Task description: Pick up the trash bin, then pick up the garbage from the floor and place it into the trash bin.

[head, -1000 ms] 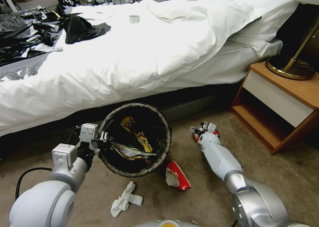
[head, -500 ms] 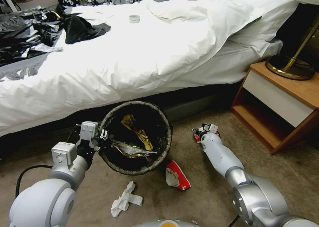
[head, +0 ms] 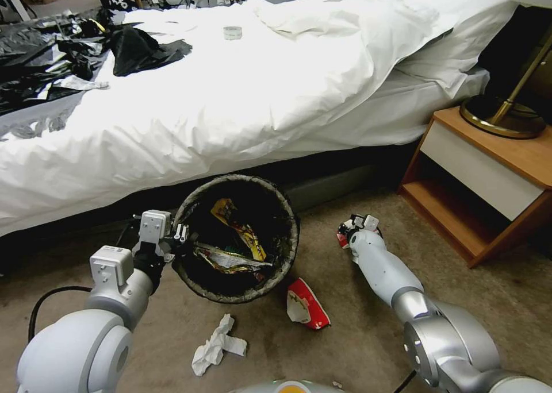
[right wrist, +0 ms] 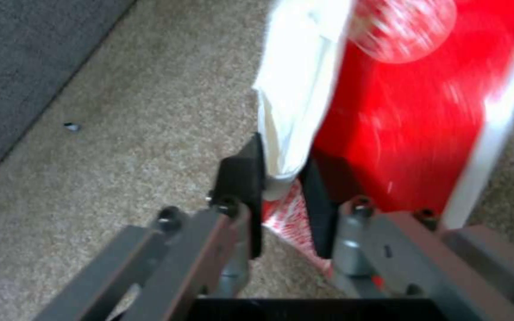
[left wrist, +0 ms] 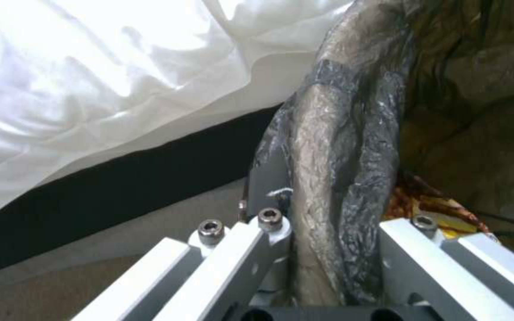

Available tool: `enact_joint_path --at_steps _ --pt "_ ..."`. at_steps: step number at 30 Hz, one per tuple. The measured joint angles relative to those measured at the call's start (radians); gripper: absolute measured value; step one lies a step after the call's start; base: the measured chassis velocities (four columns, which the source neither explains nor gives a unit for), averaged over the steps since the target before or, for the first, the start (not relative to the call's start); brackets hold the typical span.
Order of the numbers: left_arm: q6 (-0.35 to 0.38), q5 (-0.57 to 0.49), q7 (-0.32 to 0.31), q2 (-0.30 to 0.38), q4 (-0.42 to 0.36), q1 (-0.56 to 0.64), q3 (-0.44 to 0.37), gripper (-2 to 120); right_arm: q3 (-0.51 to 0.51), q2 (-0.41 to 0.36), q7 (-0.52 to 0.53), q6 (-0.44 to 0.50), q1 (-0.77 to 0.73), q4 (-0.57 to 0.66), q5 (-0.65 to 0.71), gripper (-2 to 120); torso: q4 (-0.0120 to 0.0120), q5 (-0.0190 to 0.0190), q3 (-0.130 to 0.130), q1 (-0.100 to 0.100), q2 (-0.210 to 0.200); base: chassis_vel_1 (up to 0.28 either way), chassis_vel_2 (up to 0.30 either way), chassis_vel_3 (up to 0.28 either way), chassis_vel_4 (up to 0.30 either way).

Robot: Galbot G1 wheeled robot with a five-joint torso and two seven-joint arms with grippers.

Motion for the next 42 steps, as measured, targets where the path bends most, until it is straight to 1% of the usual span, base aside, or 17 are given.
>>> enact_joint_path --at_steps 2,5,17,21,22,24,25,28,29,32,34,35,36,37,38,40,42 --pt "-0.001 0.0 0.0 -0.001 0.0 0.0 0.0 1 0.0 -0.001 0.0 0.0 -0.005 0.007 0.002 4 0.0 0.0 0.0 0.0 0.0 0.0 0.0 0.0 0.0" --pt "-0.001 0.0 0.0 -0.001 0.0 0.0 0.0 1 0.0 -0.002 0.0 0.0 -0.008 0.01 0.002 0 0.0 0.0 0.0 0.0 0.0 0.0 0.0 0.0 0.0" --pt "-0.002 0.0 0.0 -0.002 0.0 0.005 0.0 1 0.0 -0.023 -0.001 0.014 -0.044 0.062 0.002 0 0.0 -0.0001 0.0 0.0 0.0 0.0 0.0 0.0 0.0" --pt "-0.002 0.0 0.0 -0.003 0.0 0.007 0.0 1 0.008 -0.045 0.005 0.032 -0.096 0.171 -0.031 0 0.0001 0.0003 0.0 0.0 0.0 0.0 0.0 0.0 0.0" --pt "-0.002 0.0 0.0 -0.003 0.0 0.008 0.0 1 0.011 -0.053 0.007 0.031 -0.113 0.214 -0.039 0 0.0 0.0004 0.0 0.0 0.0 0.0 0.0 0.0 0.0" --pt "-0.002 -0.002 -0.001 -0.003 0.0 0.006 0.0 1 0.026 -0.09 0.018 0.003 -0.185 0.417 -0.049 0 -0.0001 -0.0001 0.0 0.0 0.0 0.0 0.0 0.0 0.0" --pt "-0.002 -0.002 -0.001 -0.003 0.0 0.006 0.0 1 0.026 -0.09 0.018 0.003 -0.185 0.417 -0.049 0 -0.0001 -0.0001 0.0 0.0 0.0 0.0 0.0 0.0 0.0" --pt "-0.002 -0.006 -0.003 -0.003 0.0 0.002 0.001 1 0.04 -0.134 0.02 -0.004 -0.257 0.629 -0.084 0 -0.0001 0.0001 0.0 0.0 0.0 0.0 0.0 0.0 0.0" --pt "-0.002 -0.006 -0.003 -0.003 0.0 0.002 0.001 1 0.04 -0.134 0.02 -0.004 -0.257 0.629 -0.084 0 -0.0001 0.0001 0.0 0.0 0.0 0.0 0.0 0.0 0.0" --pt "-0.002 -0.006 -0.005 -0.001 0.0 0.0 0.001 1 0.051 -0.161 0.017 -0.006 -0.303 0.752 -0.101 0 -0.0001 0.0002 0.0 0.0 0.0 0.0 0.0 0.0 0.0" --pt "-0.001 -0.013 -0.008 0.007 0.0 -0.004 0.0 1 0.064 -0.201 0.007 -0.036 -0.391 0.953 -0.093 0 0.0 -0.0003 0.0 0.0 0.0 0.0 0.0 0.0 0.0" --pt "-0.001 -0.013 -0.008 0.007 0.0 -0.004 0.0 1 0.064 -0.201 0.007 -0.036 -0.391 0.953 -0.093 0 0.0 -0.0003 0.0 0.0 0.0 0.0 0.0 0.0 0.0" --pt "0.0 -0.017 -0.01 0.01 0.0 -0.005 0.0 1 0.069 -0.216 0.001 -0.049 -0.426 1.021 -0.089 0 0.0001 -0.0001 0.0 0.0 0.0 0.0 0.0 0.0 0.0" --pt "0.002 -0.026 -0.015 0.015 0.0 -0.008 0.0 1 0.078 -0.244 -0.01 -0.072 -0.49 1.152 -0.08 0 -0.0003 0.0007 0.0 0.0 0.0 0.0 0.0 0.0 0.0" --pt "0.002 -0.026 -0.015 0.015 0.0 -0.008 0.0 1 0.078 -0.244 -0.01 -0.072 -0.49 1.152 -0.08 0 -0.0003 0.0007 0.0 0.0 0.0 0.0 0.0 0.0 0.0" --pt "0.004 -0.033 -0.018 0.021 0.0 -0.014 0.002 1 0.097 -0.292 -0.019 -0.112 -0.583 1.365 -0.049 0 -0.0001 -0.0006 0.0 0.0 0.0 0.0 0.0 0.0 0.0" --pt "0.004 -0.034 -0.019 0.022 0.0 -0.016 0.004 1 0.1 -0.304 -0.019 -0.122 -0.612 1.426 -0.041 0 -0.0001 -0.0002 0.0 0.0 0.0 0.0 0.0 0.0 0.0"
